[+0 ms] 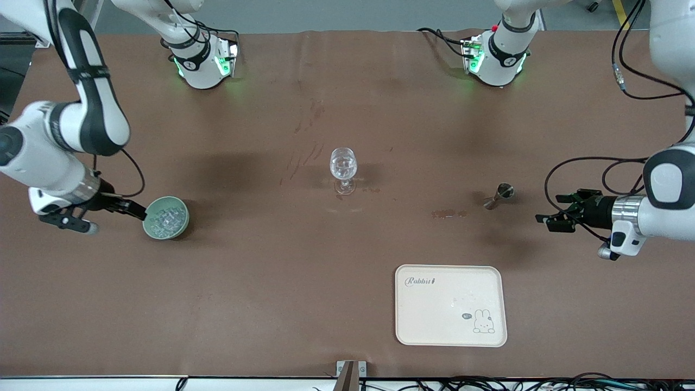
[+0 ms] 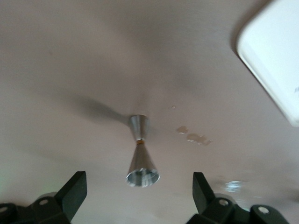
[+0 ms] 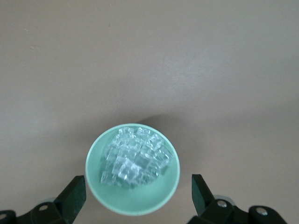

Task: Pour wine and add ice with both arms
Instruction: 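Grasp ice with the right gripper while the left gripper lifts the jigger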

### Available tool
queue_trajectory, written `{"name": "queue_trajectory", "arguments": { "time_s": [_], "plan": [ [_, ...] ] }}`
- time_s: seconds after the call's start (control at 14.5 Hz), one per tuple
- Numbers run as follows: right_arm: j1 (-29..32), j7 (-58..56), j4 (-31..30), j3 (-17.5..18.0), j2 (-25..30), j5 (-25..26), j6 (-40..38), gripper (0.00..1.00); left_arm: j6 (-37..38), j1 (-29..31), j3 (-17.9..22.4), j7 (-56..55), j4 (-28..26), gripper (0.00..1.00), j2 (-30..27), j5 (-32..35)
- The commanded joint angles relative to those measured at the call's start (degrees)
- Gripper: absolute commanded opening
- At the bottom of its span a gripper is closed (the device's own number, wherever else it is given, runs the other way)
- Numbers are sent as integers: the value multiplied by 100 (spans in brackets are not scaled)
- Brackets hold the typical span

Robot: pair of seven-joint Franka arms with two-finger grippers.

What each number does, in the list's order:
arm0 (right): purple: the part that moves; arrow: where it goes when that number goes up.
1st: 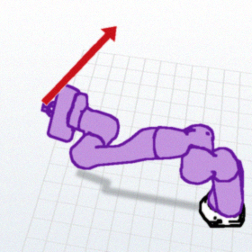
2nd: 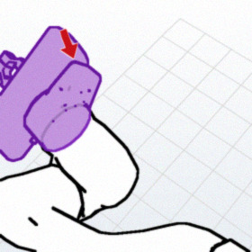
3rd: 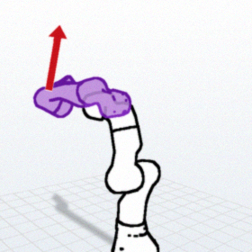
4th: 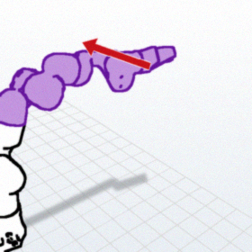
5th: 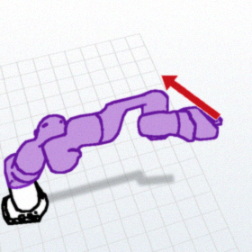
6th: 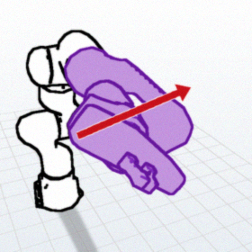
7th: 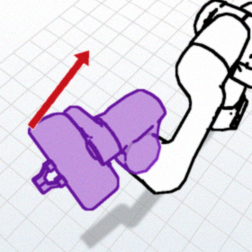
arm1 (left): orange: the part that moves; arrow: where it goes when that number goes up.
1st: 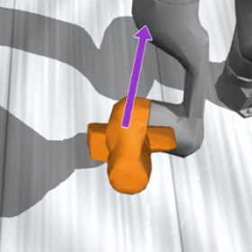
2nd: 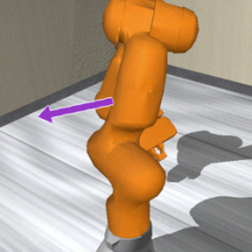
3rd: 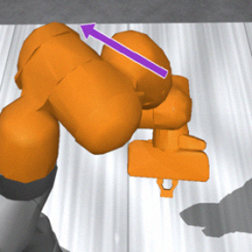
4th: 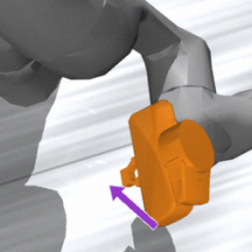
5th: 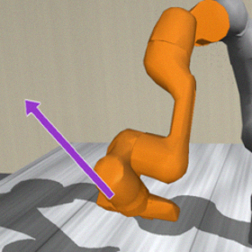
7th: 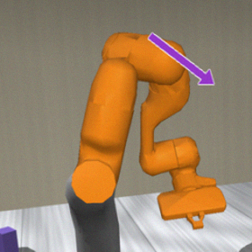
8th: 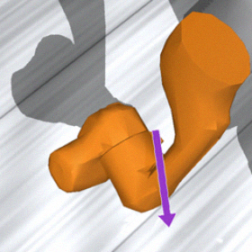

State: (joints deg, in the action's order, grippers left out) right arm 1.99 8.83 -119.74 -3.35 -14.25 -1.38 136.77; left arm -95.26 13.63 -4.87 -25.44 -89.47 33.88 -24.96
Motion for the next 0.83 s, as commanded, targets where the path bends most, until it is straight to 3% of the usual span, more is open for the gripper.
{"name": "queue_trajectory", "arguments": {
  "time_s": [0.0,0.35,0.48,0.76],
  "plan": [
    [-146,92,-277,10,-139,-55,350,100,42,8,-32,-793,184,95,478,-552],
    [-173,66,-322,10,-491,-55,807,91,95,35,-32,-1103,27,88,1024,-809],
    [-173,13,-444,10,-491,-38,833,69,147,-1,-32,-1129,-18,86,1147,-835],
    [-164,13,-568,10,-509,-29,1009,62,815,61,-32,-1165,-44,71,1455,-1642]
  ]
}}
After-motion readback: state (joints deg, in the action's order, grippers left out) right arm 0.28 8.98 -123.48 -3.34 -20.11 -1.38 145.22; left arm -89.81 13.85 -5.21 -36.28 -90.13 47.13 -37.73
